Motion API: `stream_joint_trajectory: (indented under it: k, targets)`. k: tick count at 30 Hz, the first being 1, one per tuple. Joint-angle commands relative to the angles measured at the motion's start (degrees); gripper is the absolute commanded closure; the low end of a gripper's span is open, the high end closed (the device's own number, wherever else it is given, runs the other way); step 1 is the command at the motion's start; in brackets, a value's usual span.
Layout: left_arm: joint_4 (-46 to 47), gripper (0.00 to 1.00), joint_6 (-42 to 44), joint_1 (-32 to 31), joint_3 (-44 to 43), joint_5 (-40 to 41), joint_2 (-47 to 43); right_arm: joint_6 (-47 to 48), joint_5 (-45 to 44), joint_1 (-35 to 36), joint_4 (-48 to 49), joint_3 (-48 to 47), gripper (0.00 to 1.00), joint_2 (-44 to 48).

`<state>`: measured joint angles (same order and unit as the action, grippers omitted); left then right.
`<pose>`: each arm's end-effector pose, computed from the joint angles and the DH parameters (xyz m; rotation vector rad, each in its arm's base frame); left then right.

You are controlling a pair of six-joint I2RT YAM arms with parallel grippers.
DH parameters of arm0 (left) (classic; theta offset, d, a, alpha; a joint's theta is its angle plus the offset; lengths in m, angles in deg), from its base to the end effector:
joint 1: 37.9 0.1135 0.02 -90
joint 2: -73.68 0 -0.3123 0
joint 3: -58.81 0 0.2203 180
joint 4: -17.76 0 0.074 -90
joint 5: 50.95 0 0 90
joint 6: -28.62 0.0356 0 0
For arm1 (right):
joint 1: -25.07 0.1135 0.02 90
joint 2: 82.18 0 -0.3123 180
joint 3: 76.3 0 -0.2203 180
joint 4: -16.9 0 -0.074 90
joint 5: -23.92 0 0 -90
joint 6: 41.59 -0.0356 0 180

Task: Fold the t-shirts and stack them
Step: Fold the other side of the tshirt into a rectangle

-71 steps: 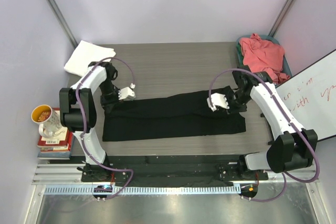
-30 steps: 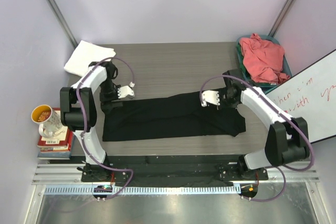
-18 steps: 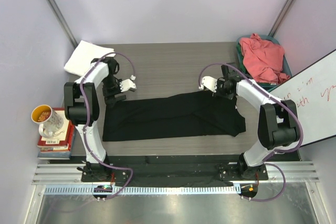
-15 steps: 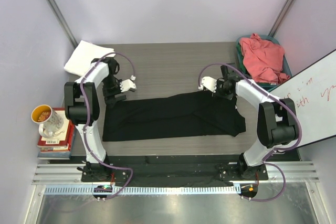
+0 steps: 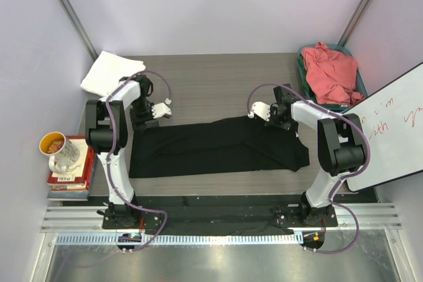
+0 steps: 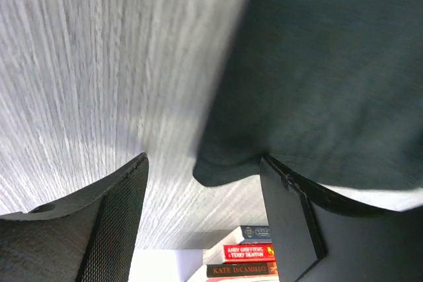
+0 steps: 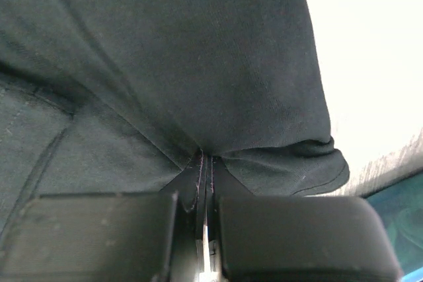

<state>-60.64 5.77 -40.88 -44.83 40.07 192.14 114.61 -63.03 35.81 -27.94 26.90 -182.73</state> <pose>0.3752 -0.0189 0.2223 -1.7727 -2.5242 0.0228 0.3129 0.0613 0.2298 -1.7410 2.1685 -0.1791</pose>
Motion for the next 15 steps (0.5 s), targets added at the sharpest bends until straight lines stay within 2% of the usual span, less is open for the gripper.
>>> stream_joint_trajectory:
  k: [1, 15]
  targets:
    - [5.4, 0.32, -1.5, -0.4, 0.9, 5.4, 0.9, 2.0, -2.3, -0.2, 3.2, 0.2, 0.99, -0.5]
    - [17.9, 0.32, -2.9, -0.3, 2.9, 13.7, 0.1, 9.4, -5.9, -0.5, 7.9, 6.7, 0.99, 0.4]
